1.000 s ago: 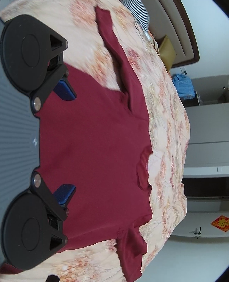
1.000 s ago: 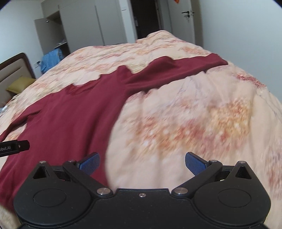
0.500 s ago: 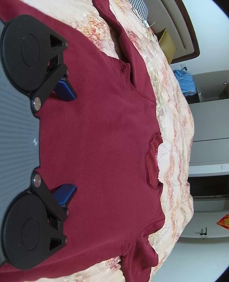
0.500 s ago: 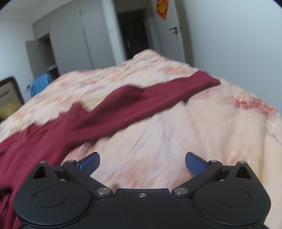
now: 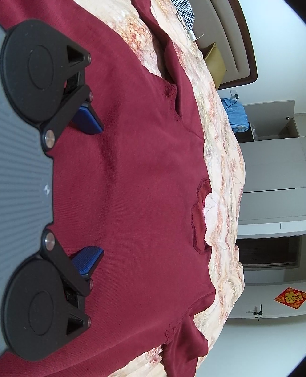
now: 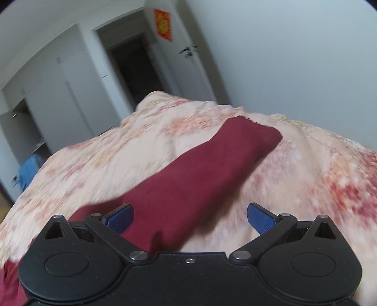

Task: Fold small clothes
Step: 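Move the right tool to the sweater's sleeve and close on its cuff, then carry the sleeve cuff with the right tool across the sweater body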

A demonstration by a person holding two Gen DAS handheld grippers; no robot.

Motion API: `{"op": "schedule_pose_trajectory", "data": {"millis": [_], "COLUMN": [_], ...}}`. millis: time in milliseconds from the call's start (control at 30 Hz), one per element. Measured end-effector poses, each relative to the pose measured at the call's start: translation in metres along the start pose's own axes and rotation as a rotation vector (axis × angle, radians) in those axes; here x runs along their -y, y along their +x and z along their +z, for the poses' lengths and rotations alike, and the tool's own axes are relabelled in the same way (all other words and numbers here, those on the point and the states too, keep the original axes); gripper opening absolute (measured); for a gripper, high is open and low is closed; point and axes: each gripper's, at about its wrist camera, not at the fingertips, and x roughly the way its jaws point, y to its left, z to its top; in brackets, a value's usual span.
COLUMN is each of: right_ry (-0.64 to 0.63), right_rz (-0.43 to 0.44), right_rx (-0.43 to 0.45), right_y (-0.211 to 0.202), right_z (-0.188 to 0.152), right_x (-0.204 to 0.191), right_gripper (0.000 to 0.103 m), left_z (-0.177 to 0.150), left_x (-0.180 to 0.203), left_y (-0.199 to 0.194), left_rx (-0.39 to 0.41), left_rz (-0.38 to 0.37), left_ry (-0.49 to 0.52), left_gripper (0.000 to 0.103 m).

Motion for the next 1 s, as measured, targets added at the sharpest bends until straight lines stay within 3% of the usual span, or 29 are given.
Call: {"op": "schedule_pose_trajectory", "data": {"millis": [67, 167, 233, 333, 500, 600, 733, 833, 1000], "right_ry": [0.035, 0.064, 0.079, 0.067, 0.055, 0.064, 0.108, 0.104, -0.039], "right_rz": [-0.046, -0.133, -0.182, -0.226, -0.261, -0.348, -0.341, -0.333, -0.321], "right_rx": [0.012, 0.028, 0.030, 0.014, 0.042, 0.077, 0.030, 0.047, 0.120], "right_y": [0.011, 0.024, 0.029, 0.030, 0.003, -0.030, -0.041, -0.043, -0.053], "right_z": [0.007, 0.015, 0.018, 0.021, 0.023, 0.018, 0.003, -0.001, 0.012], "right_x": [0.001, -0.001, 0.000, 0.000, -0.002, 0.002, 0.021, 0.020, -0.014], "right_gripper": [0.095, 0.073, 0.042, 0.012, 0.005, 0.004, 0.005, 0.005, 0.005], "left_z": [-0.001, -0.002, -0.003, -0.002, -0.003, -0.003, -0.002, -0.002, 0.001], "left_x": [0.000, 0.001, 0.002, 0.002, 0.001, 0.001, 0.001, 0.001, -0.003], "left_y": [0.000, 0.000, 0.000, 0.000, -0.001, 0.000, 0.000, 0.000, -0.001], "left_rx": [0.003, 0.006, 0.007, 0.007, 0.009, 0.010, 0.010, 0.010, -0.003], "left_rz": [0.000, 0.003, 0.005, 0.005, 0.002, -0.002, 0.001, -0.001, -0.022], "left_ry": [-0.001, 0.002, 0.005, 0.004, 0.001, -0.004, -0.001, -0.002, -0.021], "left_gripper": [0.103, 0.103, 0.103, 0.103, 0.103, 0.103, 0.103, 0.103, 0.103]}}
